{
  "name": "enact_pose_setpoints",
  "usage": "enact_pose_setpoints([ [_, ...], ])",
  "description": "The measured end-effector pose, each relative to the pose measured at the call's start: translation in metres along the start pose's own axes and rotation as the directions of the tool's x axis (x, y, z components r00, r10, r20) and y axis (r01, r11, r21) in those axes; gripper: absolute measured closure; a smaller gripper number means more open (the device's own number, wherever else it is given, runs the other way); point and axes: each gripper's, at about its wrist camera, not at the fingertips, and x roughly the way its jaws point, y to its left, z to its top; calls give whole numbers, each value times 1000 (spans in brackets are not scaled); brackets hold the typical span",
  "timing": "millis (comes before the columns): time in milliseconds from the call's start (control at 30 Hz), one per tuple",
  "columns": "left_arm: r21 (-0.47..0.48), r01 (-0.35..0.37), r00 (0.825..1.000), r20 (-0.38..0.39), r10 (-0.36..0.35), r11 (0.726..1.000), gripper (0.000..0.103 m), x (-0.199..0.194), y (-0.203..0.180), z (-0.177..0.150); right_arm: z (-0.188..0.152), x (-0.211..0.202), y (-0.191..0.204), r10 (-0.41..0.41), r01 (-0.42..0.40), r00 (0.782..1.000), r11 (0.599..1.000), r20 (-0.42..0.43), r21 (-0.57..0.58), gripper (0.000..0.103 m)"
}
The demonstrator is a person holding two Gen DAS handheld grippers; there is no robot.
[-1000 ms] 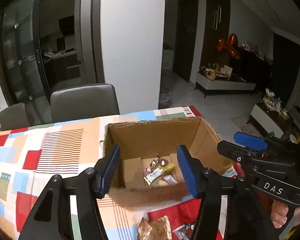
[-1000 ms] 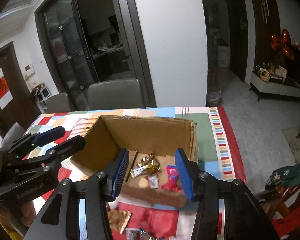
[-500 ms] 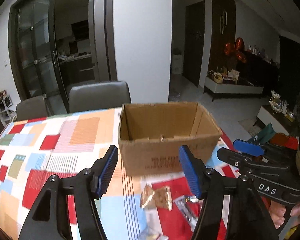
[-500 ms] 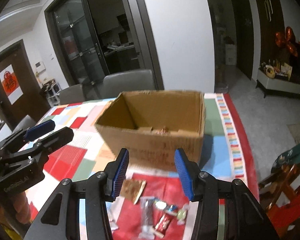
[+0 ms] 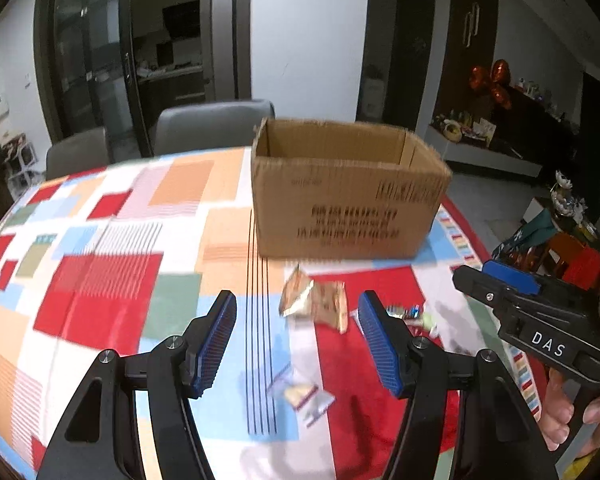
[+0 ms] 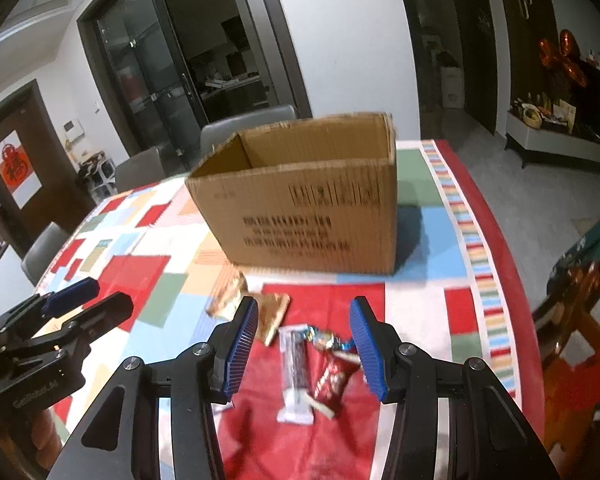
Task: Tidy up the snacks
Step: 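Move both open tools back toward the remaining snacks on the table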
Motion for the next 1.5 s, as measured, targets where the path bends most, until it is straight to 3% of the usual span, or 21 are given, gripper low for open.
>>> enact_pose_setpoints([
  [267,-48,-25,996,-90,21,999,41,19,1,-41,-32,12,-10,-42,43,998,999,-47,9,54],
  [700,-85,-43,978,-206,25,995,41,54,-6,-83,-61,32,-22,-29,39,994,995,-108,87,54],
  [900,-103,-49,975,-220,25,993,41,66,-4,-89,-66,40,-26,-34,48,992,992,-122,116,54],
  [1333,-83,-127,966,-235,104,988,42,93,-7,-96,-71,61,-24,-47,66,987,990,-153,125,58],
  [1500,-99,-117,969,-231,92,988,50,97,-5,-98,-71,70,-21,-63,82,983,991,-171,106,60],
])
